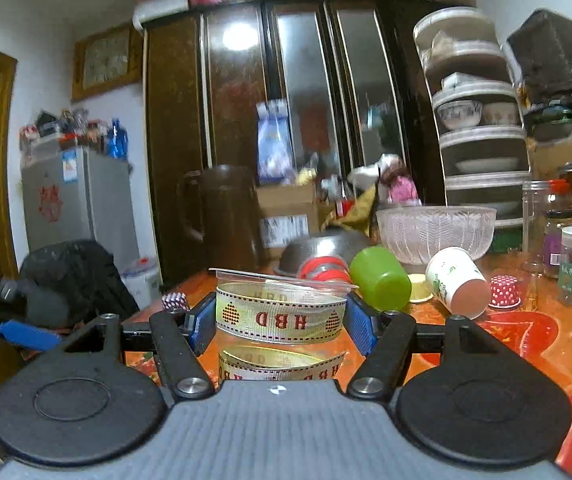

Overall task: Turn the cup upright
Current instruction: 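Rotate the HBD cup upright in the right tool while the left tool releases it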

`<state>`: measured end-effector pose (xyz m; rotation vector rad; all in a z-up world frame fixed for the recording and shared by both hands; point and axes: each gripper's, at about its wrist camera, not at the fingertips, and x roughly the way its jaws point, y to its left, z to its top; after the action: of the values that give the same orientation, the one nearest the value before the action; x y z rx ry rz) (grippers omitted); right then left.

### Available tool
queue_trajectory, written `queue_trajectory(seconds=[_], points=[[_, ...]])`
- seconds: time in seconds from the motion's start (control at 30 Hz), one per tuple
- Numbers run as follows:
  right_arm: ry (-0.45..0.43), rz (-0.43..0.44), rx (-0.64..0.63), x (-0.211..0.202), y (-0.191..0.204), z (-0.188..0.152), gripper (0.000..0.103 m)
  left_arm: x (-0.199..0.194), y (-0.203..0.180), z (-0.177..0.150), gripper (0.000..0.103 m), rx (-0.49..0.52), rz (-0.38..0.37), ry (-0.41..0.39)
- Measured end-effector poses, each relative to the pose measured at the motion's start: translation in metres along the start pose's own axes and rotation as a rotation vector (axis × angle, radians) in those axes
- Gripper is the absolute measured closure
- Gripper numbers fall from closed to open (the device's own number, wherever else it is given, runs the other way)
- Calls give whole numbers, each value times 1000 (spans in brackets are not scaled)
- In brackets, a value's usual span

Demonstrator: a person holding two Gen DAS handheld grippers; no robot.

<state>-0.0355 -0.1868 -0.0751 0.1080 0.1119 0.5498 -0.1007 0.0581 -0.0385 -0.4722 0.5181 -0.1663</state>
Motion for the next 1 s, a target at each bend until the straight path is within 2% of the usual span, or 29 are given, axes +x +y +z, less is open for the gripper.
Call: queue_trajectory(seconds=[0.2, 0.43, 0.77, 1.0], points=[[-152, -51, -134, -12, 23, -31, 37, 2, 3, -5, 6, -19, -19, 4], [-243, -68, -203, -12, 33, -44, 37, -1, 3, -10, 6, -12, -8, -18], [-244, -66, -224, -7, 37, -54, 35, 2, 6, -16, 6, -26, -3, -1], [-198, -62, -239, -4, 37, -53, 34, 2, 5, -18, 6, -34, -2, 5]])
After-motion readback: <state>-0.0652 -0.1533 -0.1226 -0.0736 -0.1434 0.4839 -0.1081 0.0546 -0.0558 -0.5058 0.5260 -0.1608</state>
